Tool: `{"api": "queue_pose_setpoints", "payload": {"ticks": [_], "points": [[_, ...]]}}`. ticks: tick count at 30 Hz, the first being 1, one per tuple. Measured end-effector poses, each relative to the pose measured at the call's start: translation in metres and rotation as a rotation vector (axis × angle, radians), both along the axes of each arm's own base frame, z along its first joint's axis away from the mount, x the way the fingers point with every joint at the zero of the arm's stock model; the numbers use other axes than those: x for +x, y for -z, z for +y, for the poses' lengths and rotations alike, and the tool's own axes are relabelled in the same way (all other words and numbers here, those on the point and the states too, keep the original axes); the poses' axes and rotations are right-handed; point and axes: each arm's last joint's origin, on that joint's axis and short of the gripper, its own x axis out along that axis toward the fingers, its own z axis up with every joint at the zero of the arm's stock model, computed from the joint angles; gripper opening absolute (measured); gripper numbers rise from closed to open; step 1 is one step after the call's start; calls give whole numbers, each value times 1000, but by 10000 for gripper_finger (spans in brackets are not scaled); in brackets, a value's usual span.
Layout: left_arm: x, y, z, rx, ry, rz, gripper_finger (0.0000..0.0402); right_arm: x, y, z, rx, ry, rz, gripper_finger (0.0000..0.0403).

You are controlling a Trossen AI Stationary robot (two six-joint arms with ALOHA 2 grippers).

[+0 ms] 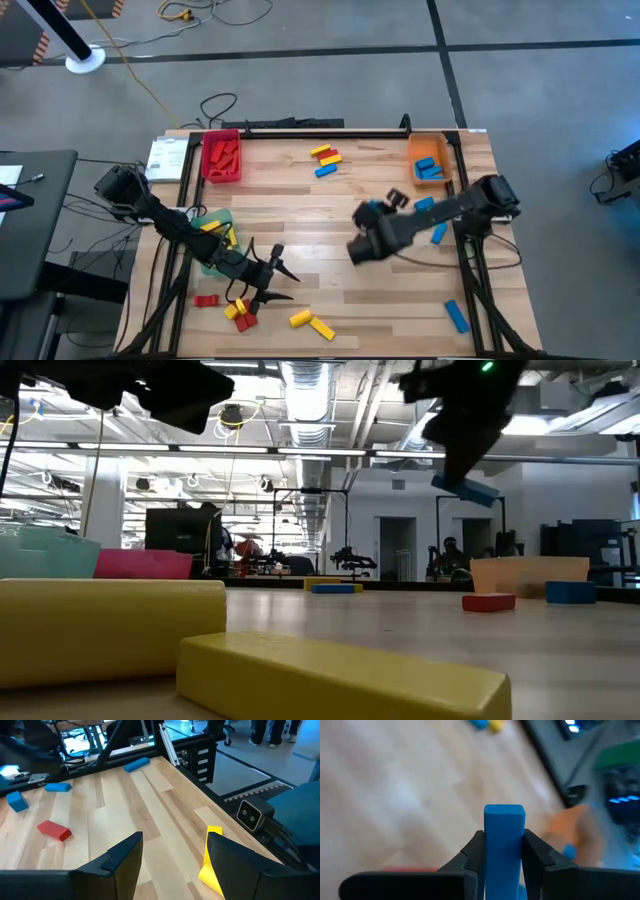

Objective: Sort blocks
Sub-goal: Put the blue block into the orange bin

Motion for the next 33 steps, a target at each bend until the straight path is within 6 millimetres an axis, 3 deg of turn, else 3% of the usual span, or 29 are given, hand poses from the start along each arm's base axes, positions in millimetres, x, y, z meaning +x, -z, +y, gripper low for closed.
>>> {"api": "queue_pose_setpoints", "payload": {"ticks": [9, 17, 28, 33], "points": [[0, 2, 0, -2, -3, 18, 218, 5, -3, -95, -33, 174, 167, 93], [-1, 4, 1, -13, -11, 47, 218, -13, -18, -162, -21, 280, 211, 93], [-2, 8, 1, -27, -23, 101, 218, -59, -77, -212, -14, 283, -2, 93], [-3, 9, 1, -36, -28, 111, 218, -88, -83, -227, 32, 293, -112, 93]]}}
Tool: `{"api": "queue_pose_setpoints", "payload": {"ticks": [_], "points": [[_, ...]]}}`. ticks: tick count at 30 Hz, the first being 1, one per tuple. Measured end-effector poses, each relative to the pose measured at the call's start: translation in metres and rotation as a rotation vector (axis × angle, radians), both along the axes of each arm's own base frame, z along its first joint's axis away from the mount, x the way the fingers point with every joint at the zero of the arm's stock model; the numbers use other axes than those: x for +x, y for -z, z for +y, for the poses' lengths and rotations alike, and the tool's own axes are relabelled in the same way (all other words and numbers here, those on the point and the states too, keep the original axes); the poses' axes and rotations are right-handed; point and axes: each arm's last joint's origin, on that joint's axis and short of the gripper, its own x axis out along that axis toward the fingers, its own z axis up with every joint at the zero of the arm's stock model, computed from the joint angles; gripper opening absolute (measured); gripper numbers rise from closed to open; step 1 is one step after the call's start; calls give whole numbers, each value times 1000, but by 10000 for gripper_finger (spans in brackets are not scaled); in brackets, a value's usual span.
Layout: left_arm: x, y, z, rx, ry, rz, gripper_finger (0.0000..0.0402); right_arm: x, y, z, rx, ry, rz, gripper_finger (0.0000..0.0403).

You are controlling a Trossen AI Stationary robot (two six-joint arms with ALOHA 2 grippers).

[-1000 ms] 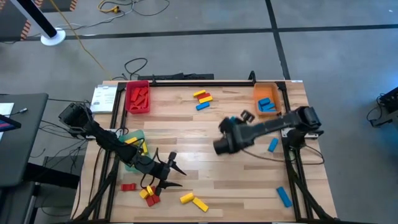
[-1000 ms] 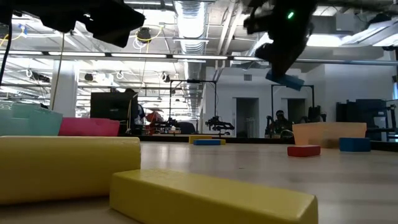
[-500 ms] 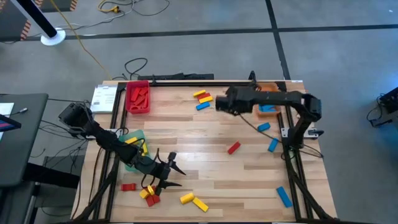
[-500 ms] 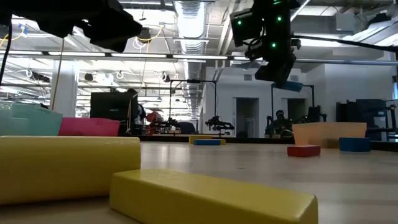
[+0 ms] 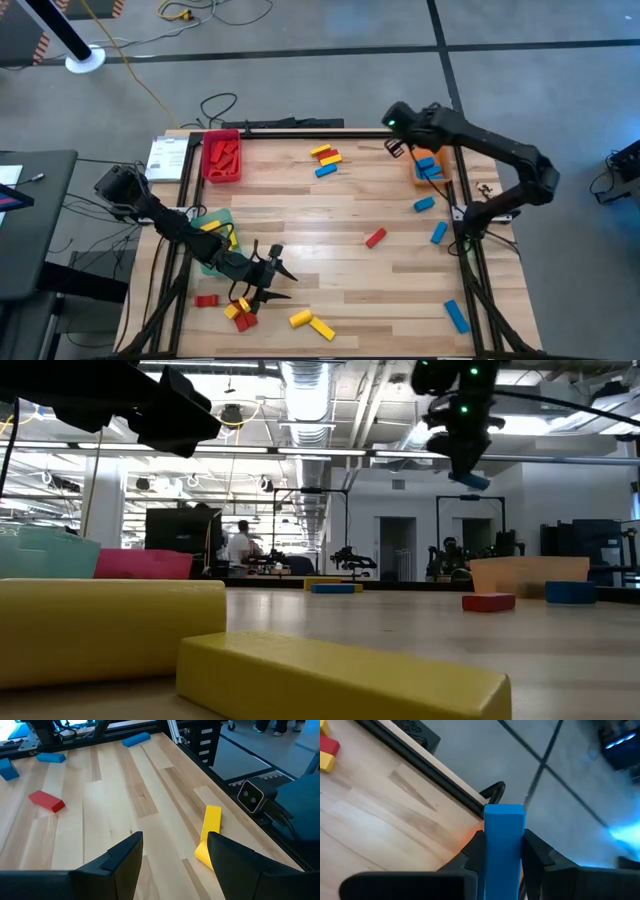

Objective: Sort blocks
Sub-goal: Put the blue block into the orange bin

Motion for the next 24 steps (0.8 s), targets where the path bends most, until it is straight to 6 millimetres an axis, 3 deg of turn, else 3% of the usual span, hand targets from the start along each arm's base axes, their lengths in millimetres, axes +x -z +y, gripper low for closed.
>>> {"api": "queue_pose_setpoints", "payload": {"ticks": [5, 13, 18, 24], "points": [[0, 0, 0, -9, -3, 3, 218, -28, 20, -11, 45, 34, -96, 93], [0, 0, 0, -13, -5, 4, 218, -62, 71, -19, 136, 110, -106, 93], [0, 0, 0, -15, -6, 5, 218, -75, 93, -21, 201, 151, -95, 93], [0, 0, 0, -11, -5, 3, 218, -79, 105, -23, 231, 158, -124, 93]]}}
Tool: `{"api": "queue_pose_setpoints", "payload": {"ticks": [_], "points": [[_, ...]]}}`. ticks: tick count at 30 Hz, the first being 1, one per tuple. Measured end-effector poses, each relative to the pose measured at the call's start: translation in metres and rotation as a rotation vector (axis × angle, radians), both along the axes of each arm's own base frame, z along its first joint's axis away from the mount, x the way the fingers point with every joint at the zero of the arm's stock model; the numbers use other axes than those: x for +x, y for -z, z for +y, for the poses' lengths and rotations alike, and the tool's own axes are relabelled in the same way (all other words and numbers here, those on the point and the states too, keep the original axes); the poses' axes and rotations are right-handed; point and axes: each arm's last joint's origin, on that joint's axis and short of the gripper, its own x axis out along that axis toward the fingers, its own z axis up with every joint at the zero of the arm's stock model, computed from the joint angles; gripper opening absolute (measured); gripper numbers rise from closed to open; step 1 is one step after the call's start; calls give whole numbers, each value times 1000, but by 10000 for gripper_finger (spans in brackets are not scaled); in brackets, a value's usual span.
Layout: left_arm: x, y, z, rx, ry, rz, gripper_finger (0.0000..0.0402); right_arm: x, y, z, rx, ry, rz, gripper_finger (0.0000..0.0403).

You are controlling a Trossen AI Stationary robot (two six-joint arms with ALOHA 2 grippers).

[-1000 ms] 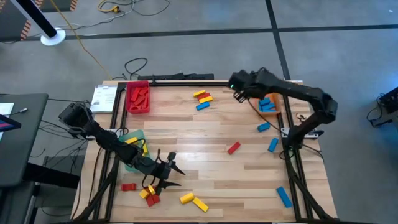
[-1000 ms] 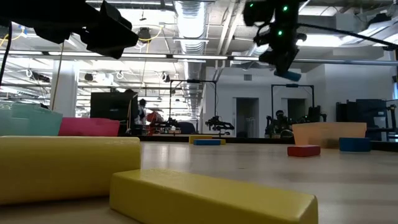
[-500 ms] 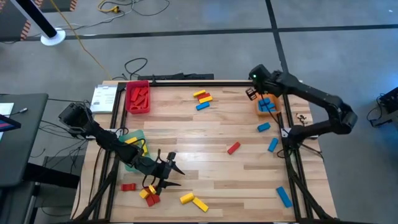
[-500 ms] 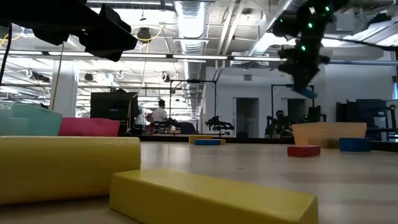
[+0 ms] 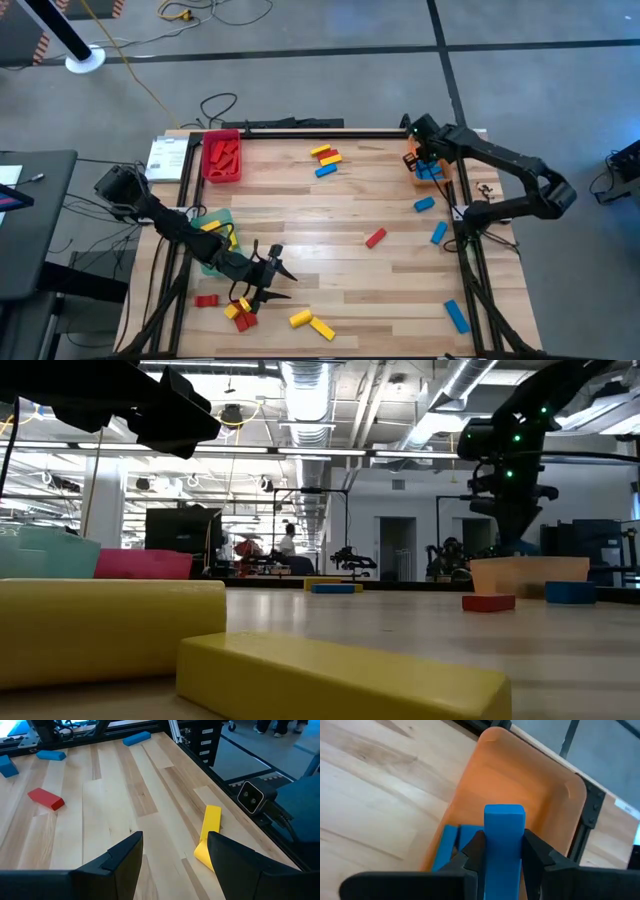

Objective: Sort blocks
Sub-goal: Put the blue block into the orange bin

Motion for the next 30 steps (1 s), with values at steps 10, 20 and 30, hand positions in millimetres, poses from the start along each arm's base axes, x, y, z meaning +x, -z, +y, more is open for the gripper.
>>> {"api": "queue_pose_setpoints", "payload": {"ticks": [10, 20, 30], "points": [[0, 0, 0, -6, -2, 2, 218, -2, 1, -1, 24, 16, -39, 93], [0, 0, 0, -7, -3, 3, 218, -4, 2, -1, 58, 25, -58, 93], [-1, 2, 0, -14, -9, 27, 218, -4, 3, 0, 70, 38, -60, 136]]}}
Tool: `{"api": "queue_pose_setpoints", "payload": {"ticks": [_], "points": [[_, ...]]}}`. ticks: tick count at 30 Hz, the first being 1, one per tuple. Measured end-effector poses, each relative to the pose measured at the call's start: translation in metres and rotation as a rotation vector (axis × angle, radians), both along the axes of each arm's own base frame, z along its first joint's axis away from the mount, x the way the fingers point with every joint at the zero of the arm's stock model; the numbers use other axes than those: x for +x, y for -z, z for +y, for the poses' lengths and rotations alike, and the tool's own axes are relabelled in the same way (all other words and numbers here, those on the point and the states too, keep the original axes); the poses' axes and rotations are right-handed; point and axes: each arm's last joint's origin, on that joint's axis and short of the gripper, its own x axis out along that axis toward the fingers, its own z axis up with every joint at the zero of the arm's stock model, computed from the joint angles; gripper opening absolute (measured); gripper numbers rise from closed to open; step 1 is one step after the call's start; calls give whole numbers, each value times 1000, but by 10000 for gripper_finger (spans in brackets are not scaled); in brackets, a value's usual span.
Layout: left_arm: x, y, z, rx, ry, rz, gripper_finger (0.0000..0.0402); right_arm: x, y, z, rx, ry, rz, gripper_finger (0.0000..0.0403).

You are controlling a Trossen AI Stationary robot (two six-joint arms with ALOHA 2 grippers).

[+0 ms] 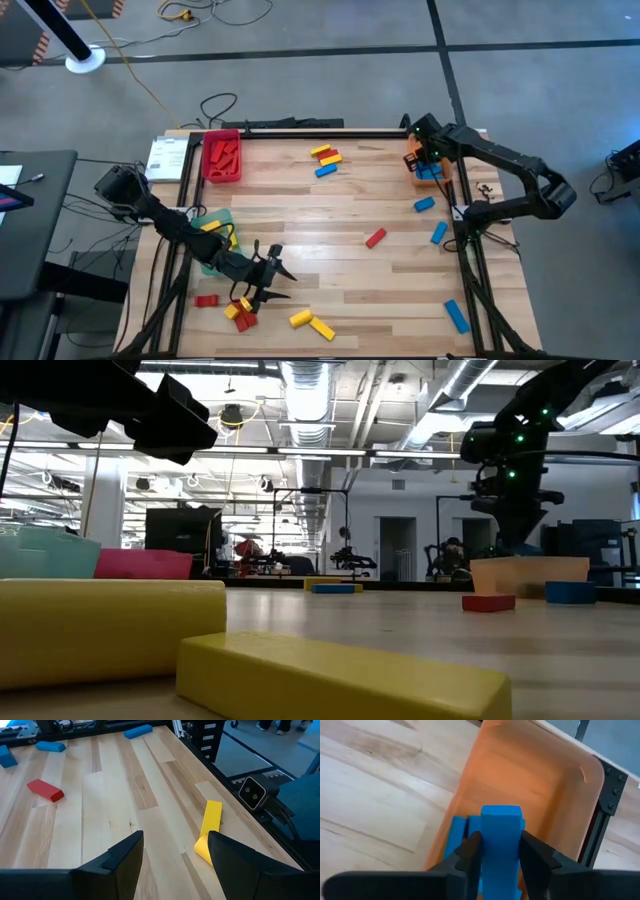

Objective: Sort blocks
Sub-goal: Put the blue block into the orange bin, then put the red block into the red bin

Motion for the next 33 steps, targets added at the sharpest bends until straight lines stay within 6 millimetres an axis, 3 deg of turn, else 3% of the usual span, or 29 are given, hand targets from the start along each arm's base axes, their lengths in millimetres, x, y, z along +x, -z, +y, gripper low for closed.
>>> {"api": "queue_pose_setpoints", "payload": {"ticks": [11, 19, 24, 33], "points": [[0, 0, 0, -10, -4, 5, 218, -1, 1, 2, 22, 20, 4, 246], [-1, 3, 0, -13, -7, 35, 218, 8, 1, 9, 21, -31, 3, 255], [-3, 3, -4, -84, 92, 75, 218, 17, 1, 18, 19, -87, 1, 255], [-13, 18, -5, -210, 201, 353, 218, 34, 0, 33, 6, -191, -11, 255]]}}
